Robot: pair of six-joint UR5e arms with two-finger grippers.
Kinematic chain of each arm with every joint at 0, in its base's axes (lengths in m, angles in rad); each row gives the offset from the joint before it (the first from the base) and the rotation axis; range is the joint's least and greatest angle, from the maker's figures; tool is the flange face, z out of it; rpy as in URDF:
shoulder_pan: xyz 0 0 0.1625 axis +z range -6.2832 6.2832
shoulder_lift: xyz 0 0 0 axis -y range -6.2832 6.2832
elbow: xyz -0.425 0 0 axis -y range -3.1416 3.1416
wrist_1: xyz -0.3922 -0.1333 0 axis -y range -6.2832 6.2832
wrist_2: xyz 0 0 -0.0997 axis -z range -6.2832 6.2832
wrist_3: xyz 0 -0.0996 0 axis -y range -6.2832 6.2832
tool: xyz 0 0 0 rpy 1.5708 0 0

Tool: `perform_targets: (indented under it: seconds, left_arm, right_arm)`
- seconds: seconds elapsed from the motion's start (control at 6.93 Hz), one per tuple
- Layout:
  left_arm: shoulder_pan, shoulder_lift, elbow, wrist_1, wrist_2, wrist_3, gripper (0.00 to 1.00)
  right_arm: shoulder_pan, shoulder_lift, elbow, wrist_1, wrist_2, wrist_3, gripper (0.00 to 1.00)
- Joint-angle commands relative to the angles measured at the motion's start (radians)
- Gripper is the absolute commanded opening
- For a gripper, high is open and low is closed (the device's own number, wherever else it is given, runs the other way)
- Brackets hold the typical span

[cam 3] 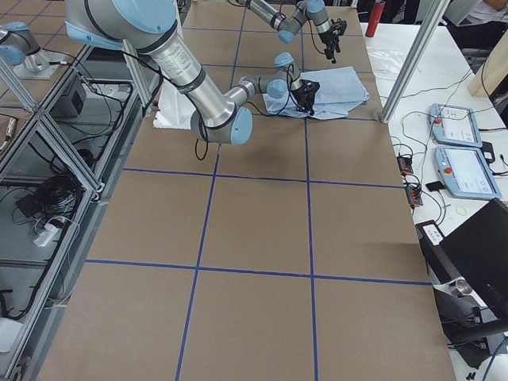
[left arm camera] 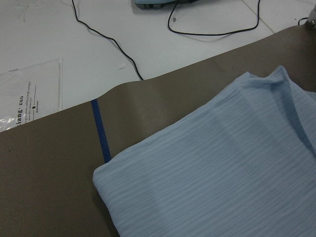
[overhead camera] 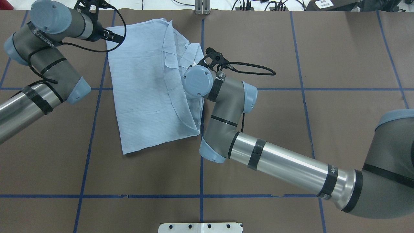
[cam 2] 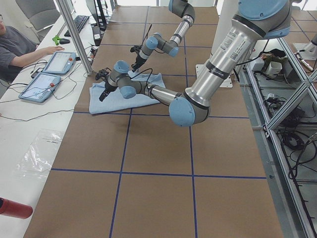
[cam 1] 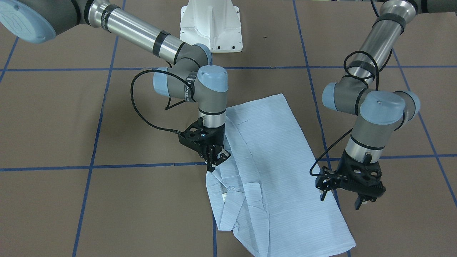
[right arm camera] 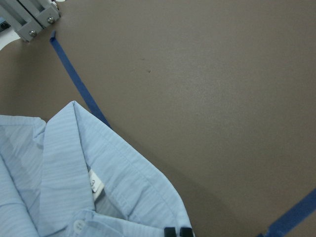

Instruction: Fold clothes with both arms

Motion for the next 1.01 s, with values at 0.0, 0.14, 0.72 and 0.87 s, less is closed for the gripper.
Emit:
perform_targets:
  seconds: [0.0,0.14,0.72,0.87]
  left_arm:
    - [0.003,0.000,-0.010,0.000,0.000,0.000,1.00]
    - [0.003,0.000,-0.008,0.000,0.000,0.000,1.00]
    - [0.004,0.002,-0.011,0.000,-0.002,0.000,1.00]
    - [0.004,0.002,-0.013,0.000,-0.003,0.001,1.00]
  right_arm:
    - [-0.002,-0.173,0.283,-0.122,0.003,-0.009,0.00]
    - [-0.030,-0.309,0.445,-0.124,0.003,-0.015,0.00]
    - [-0.044,-0.355,0.502,-0.128,0.002,-0.146,0.99]
    - [-0.044,-0.297,0.496,-0.184,0.003,-0.195,1.00]
